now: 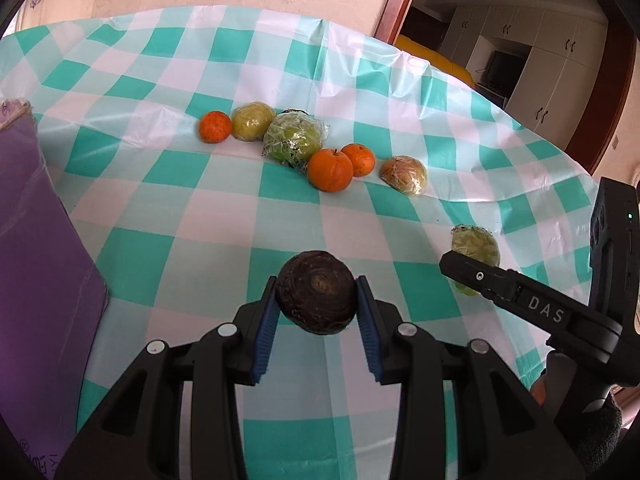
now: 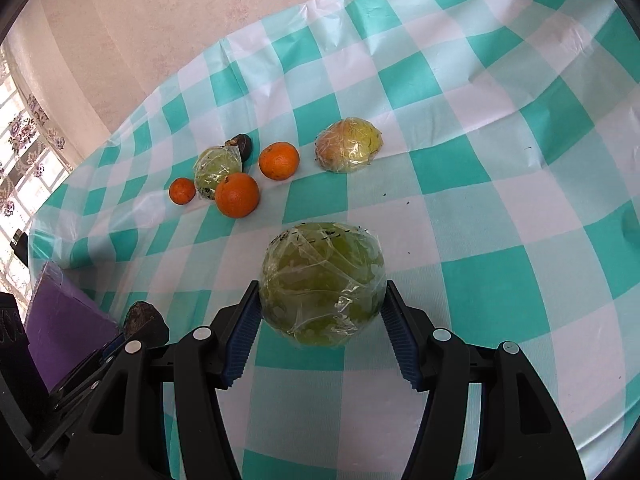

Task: Organize fruits
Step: 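Carry the cabbage and avocado over the purple-rimmed box with both tools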

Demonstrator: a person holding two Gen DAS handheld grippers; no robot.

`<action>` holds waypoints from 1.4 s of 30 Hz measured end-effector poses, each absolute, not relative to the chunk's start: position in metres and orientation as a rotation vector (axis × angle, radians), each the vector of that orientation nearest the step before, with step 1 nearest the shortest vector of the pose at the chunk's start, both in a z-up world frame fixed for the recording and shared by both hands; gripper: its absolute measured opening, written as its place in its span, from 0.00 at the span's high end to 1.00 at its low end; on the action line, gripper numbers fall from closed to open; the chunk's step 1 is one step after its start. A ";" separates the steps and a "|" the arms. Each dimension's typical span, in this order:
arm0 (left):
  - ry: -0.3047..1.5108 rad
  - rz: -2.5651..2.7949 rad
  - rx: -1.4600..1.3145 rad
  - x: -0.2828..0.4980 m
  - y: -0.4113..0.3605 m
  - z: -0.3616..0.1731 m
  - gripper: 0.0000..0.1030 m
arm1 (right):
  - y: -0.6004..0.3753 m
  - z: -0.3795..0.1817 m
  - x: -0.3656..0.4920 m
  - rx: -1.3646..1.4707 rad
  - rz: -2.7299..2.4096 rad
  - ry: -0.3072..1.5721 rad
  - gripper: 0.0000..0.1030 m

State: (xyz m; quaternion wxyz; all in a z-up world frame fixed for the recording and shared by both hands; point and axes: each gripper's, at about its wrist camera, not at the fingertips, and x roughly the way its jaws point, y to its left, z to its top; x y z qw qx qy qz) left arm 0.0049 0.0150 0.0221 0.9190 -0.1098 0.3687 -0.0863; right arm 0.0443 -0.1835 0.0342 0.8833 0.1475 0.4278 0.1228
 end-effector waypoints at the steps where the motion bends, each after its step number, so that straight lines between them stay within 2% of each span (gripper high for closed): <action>1: 0.754 -0.189 -0.231 -0.006 0.016 0.022 0.64 | -0.183 0.036 0.034 0.297 0.254 0.888 0.43; 9: 0.740 -0.266 -0.265 -0.071 0.020 0.020 0.64 | -0.181 0.044 -0.035 0.202 0.256 0.863 0.43; 18: 0.692 -0.269 -0.180 -0.103 0.008 0.029 0.63 | -0.194 0.045 -0.060 0.228 0.271 0.855 0.43; 27: 0.501 -0.226 -0.070 -0.151 0.000 0.087 0.63 | -0.192 0.062 -0.076 0.277 0.313 0.773 0.43; 34: 0.376 -0.142 -0.056 -0.191 0.033 0.134 0.63 | -0.159 0.099 -0.097 0.239 0.424 0.674 0.43; 42: 0.377 0.025 -0.044 -0.218 0.111 0.161 0.63 | -0.084 0.141 -0.117 0.132 0.605 0.627 0.43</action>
